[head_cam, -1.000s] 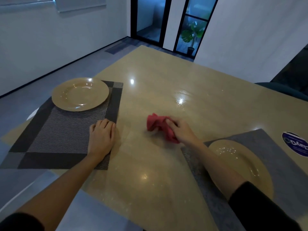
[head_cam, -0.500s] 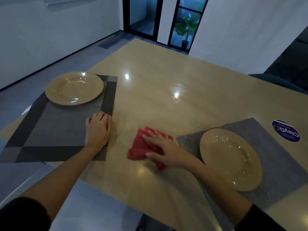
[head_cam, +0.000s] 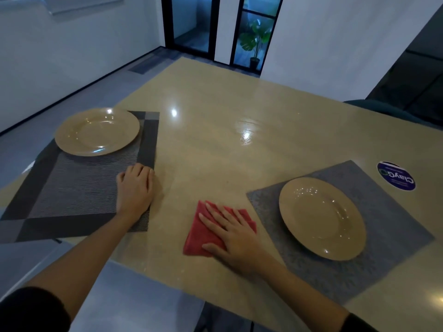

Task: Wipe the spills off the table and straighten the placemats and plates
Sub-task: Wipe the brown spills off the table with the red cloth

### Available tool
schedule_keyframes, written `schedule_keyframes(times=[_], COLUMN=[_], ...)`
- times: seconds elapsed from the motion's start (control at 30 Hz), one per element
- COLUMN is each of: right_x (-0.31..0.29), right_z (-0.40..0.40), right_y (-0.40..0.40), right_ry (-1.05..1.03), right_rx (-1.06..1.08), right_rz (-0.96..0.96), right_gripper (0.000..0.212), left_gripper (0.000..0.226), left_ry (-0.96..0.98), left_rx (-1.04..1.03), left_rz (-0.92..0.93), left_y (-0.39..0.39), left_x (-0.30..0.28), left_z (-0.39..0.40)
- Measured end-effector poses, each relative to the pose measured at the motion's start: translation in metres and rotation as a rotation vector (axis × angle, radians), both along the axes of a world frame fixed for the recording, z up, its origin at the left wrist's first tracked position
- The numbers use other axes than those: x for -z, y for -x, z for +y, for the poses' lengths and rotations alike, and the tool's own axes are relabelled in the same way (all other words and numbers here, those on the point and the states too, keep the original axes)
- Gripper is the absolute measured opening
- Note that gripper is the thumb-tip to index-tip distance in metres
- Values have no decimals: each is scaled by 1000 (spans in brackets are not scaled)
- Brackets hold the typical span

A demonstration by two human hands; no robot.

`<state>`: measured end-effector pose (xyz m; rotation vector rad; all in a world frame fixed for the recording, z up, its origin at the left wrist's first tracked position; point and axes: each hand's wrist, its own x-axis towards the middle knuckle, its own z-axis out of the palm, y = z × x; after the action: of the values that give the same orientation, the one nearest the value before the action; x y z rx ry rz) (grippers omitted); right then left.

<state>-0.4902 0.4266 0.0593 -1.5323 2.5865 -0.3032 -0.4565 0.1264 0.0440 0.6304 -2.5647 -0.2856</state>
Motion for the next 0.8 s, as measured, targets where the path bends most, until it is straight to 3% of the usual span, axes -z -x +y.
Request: schedule_keyframes(times=[0.2,0.33,0.5,0.7,0.8], right_x=[6,11,3,-10,-7], right_z=[-69,-98,-19,86,94], right_y=[65,28,-28,-44,-47], right_ry=[-14,-1,-12,-108,-98], right_rx=[284,190,-21,19,70], right_rz=[2,22,2,-33,-34], right_gripper=[66,65,63,64,64], left_gripper=[26,28,28,29,30], left_ry=[8,-13,-17,-13,-27], left_rx=[-23,-9,-2,9,15], left_rz=[-17,-26,-6,-8,-9], left_y=[3,3,3,1,2], left_x=[0,1,-1,-1,-2], left_z=[-1,-4,-2,-2,-1])
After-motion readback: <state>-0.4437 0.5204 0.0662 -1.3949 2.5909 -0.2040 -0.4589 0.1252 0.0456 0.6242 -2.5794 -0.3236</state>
